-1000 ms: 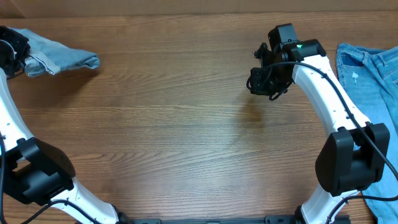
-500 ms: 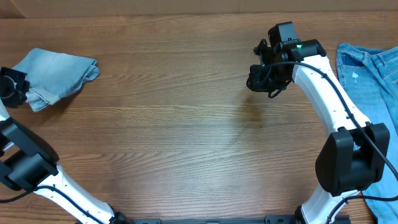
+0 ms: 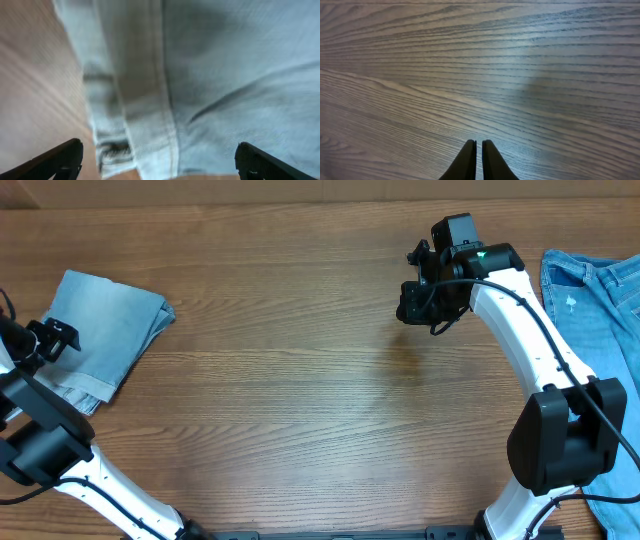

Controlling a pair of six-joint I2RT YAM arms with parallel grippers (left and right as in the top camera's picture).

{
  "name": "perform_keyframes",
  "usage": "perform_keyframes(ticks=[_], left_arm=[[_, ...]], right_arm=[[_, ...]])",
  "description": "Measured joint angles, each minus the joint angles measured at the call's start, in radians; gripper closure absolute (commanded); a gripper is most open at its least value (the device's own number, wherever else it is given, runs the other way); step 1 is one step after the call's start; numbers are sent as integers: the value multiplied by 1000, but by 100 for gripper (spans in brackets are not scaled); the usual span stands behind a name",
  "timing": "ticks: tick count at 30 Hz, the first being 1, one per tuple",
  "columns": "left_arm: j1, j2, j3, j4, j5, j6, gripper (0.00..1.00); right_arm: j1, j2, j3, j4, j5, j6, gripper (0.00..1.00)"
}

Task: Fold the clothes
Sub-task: 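Carry the bundle leftward with the left gripper and release the right, then lower the bundle at the left table edge and press it with the left gripper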

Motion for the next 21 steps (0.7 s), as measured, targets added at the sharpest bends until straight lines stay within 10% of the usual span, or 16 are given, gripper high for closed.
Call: perform_keyframes(ticks=[2,11,21], left_arm=[[0,4,51,-76,14,29,96],[-248,5,120,-17,189,452,96],[-644,43,114,89,-171,608,96]], right_arm=[[0,0,0,0,0,0,91],[0,0,0,-2,0,1,91],[0,0,0,-14,0,0,90]])
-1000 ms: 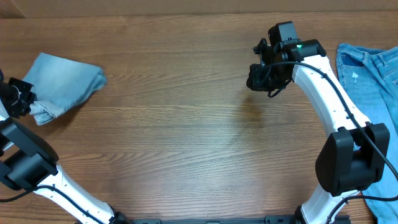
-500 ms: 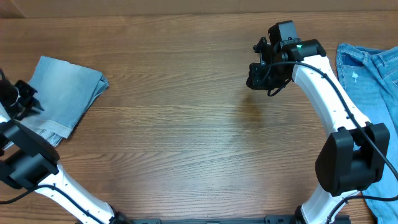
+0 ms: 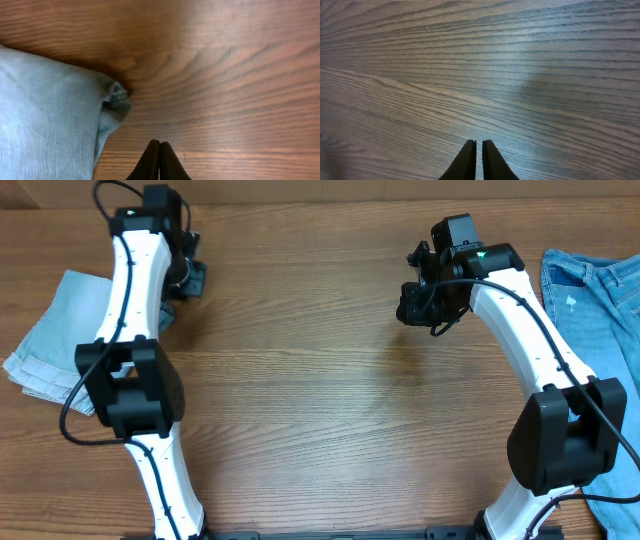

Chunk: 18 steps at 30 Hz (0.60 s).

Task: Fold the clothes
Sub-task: 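Lower the bundle at the left table edge and press it with the left gripper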

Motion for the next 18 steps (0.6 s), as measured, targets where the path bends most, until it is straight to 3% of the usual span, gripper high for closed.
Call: perform_keyframes(ticks=[3,18], left_arm=[[-1,54,-6,-65,-37,97,96],[104,193,-13,-23,21,256,96]], right_arm=[[0,0,0,0,0,0,86],[0,0,0,17,0,0,86]])
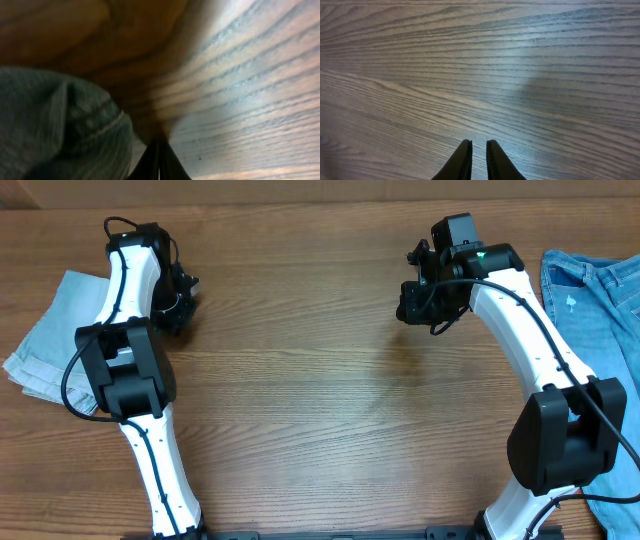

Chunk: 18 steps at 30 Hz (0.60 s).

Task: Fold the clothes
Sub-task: 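Lower the bundle at the left table edge and press it with the left gripper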

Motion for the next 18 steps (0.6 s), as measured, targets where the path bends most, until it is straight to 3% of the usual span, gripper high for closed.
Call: perform_keyframes(ticks=[15,18], left_arm=[[153,-1,2,211,-14,-35,90],[164,-1,2,230,-2,-40,96]], right_arm=[[0,0,0,30,0,0,83],[0,0,0,39,0,0,82]])
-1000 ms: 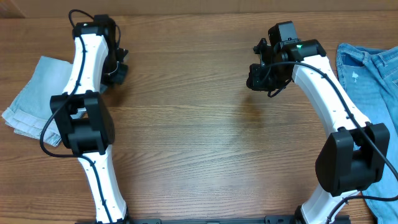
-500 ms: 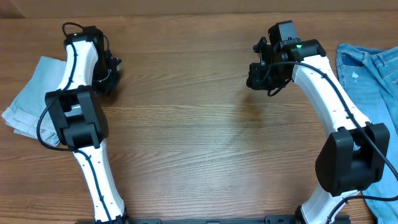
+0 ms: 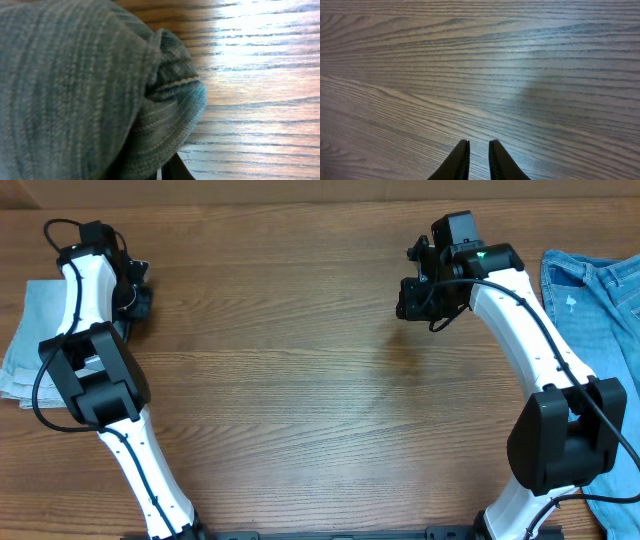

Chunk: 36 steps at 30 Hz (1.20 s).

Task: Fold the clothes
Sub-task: 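Lower the bundle at the left table edge and press it with the left gripper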

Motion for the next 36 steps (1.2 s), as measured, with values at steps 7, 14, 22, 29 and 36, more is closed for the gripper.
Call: perform_keyframes(ticks=[7,14,22,29,36], left_arm=[[10,24,106,-226,55,-121,87],[21,26,135,-335,-68,-183,87],[31,25,28,-242,-140,-182,87],[56,18,21,-137,-149,-155,87],[84,17,21,-76,-147,-82,87]], right_arm=[[0,0,0,4,0,0,82],[0,0,0,16,0,1,82],[0,0,0,36,0,0,80],[0,0,0,38,0,0,79],[0,0,0,47,0,0,77]])
